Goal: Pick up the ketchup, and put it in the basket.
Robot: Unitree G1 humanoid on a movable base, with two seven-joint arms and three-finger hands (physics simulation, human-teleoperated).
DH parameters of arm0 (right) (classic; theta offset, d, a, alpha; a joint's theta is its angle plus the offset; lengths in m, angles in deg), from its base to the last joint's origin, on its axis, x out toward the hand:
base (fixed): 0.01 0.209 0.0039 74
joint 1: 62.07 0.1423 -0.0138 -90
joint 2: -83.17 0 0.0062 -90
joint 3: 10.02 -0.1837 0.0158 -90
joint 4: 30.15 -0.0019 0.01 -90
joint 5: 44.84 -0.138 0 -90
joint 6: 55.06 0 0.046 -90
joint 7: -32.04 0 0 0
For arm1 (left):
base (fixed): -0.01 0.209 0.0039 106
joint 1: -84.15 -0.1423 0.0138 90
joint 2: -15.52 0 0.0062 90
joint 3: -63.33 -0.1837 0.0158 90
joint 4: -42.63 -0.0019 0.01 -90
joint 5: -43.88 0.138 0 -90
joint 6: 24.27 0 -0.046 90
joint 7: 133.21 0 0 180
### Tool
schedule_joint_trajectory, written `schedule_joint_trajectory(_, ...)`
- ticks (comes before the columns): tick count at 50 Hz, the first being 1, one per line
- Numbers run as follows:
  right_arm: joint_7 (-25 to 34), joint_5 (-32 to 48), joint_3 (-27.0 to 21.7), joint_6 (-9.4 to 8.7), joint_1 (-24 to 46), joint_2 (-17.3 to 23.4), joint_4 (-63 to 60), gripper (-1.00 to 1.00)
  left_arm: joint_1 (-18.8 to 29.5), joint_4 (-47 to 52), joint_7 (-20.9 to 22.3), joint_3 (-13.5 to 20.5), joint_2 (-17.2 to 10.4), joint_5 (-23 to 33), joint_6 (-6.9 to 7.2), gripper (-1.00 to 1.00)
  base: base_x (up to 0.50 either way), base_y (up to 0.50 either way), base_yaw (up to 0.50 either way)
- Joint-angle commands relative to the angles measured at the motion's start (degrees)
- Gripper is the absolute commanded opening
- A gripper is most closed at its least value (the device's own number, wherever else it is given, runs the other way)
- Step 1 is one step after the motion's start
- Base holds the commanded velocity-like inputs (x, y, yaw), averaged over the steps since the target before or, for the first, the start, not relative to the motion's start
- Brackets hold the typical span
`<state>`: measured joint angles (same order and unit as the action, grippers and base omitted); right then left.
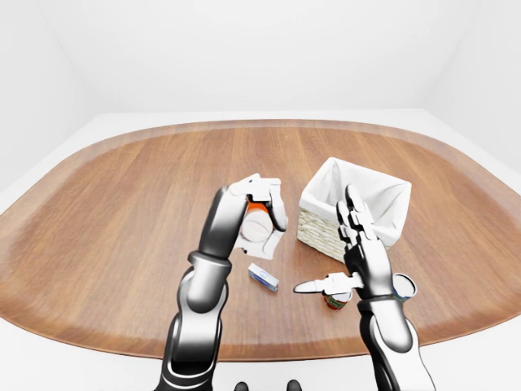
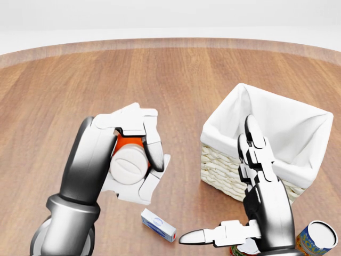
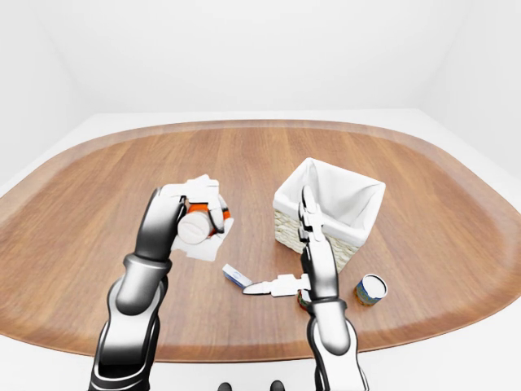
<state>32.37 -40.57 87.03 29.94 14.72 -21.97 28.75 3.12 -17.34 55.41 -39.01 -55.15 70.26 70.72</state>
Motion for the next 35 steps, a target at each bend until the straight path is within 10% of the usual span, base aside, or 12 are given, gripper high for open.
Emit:
schedule_joint_trajectory(1,0.1,-0.1,-0.2,0.00,-0.6,0.1,-1.5,1.00,-0.9,3.0,0.1,-6.2,2.8,1.9,0.00,-0.91,0.00,0.00,0.00)
schedule_joint_trajectory(35,-0.2,0.2,0.1,0.00,-0.9,0.2,-2.0,1.00,-7.1,3.5,-3.4,-23.0,4.9,6.7,0.00,-0.91,0.00,0.00,0.00)
